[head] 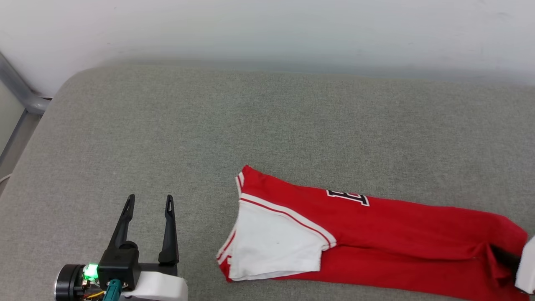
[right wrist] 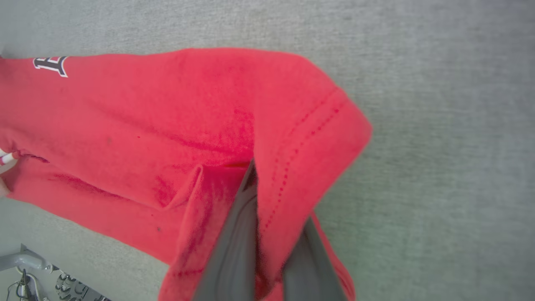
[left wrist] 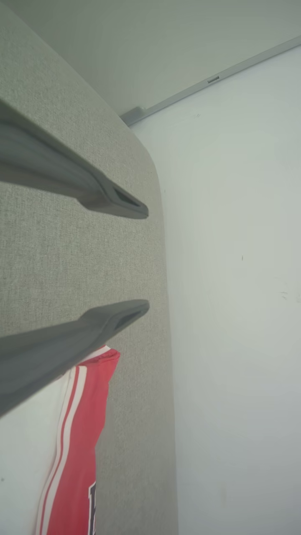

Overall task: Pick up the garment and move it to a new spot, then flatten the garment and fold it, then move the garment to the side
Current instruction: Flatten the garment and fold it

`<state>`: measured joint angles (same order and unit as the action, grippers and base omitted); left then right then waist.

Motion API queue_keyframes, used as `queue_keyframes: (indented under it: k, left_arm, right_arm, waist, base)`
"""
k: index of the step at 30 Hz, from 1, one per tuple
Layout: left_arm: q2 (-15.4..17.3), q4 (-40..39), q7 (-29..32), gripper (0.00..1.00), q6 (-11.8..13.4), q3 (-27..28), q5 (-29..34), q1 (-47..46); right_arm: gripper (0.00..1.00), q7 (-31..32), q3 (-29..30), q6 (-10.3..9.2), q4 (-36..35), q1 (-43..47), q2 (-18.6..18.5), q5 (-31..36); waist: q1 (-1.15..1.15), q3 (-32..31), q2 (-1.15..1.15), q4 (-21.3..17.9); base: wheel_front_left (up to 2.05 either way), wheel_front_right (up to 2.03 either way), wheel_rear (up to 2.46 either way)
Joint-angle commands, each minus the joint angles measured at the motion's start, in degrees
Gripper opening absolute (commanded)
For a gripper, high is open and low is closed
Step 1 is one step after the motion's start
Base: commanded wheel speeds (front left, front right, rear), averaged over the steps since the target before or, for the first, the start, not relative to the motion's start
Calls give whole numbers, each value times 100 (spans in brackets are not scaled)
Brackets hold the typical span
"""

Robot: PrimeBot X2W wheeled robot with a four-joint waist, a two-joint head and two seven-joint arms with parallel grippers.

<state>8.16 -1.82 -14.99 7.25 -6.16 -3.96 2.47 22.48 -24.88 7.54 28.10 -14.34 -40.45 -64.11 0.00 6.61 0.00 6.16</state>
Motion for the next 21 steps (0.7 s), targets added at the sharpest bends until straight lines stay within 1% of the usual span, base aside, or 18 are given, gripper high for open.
queue_keyframes:
  k: [1,5,7,10,15,18,21]
  left_arm:
    - [-31,-32,-26,100,-46,39,45,78]
    - [-81,-60,-26,100,-163,64,97,131]
    - [-105,-55,-26,100,-214,91,89,183]
    - [-140,-32,-26,100,-281,125,112,224]
    - [-190,-15,-26,100,-363,203,135,338]
    - [-215,-12,-26,100,-413,232,154,396]
    - [-232,-3,-26,100,-461,243,186,424]
  right_arm:
    - [0,-73,41,-11,83,28,-165,15]
    - [0,-214,122,-11,353,56,-503,117]
    - [0,-295,106,-11,512,77,-685,269]
    - [0,-325,151,-10,588,121,-762,232]
    - [0,-168,214,-9,79,250,-863,-47]
    - [0,70,271,-8,-488,322,-882,-273]
    - [0,235,357,-8,-1088,431,-811,-432]
  waist:
    - [0,-39,0,-4]
    - [0,-132,0,-8]
    - [0,-185,0,-15]
    - [0,-262,0,-21]
    - [0,-384,0,-80]
    - [0,-439,0,-115]
    - [0,-462,0,-124]
  base:
    - [0,0,0]
    - [0,0,0]
    - [0,0,0]
    - [0,0,0]
    - [0,0,0]
    - [0,0,0]
    - [0,0,0]
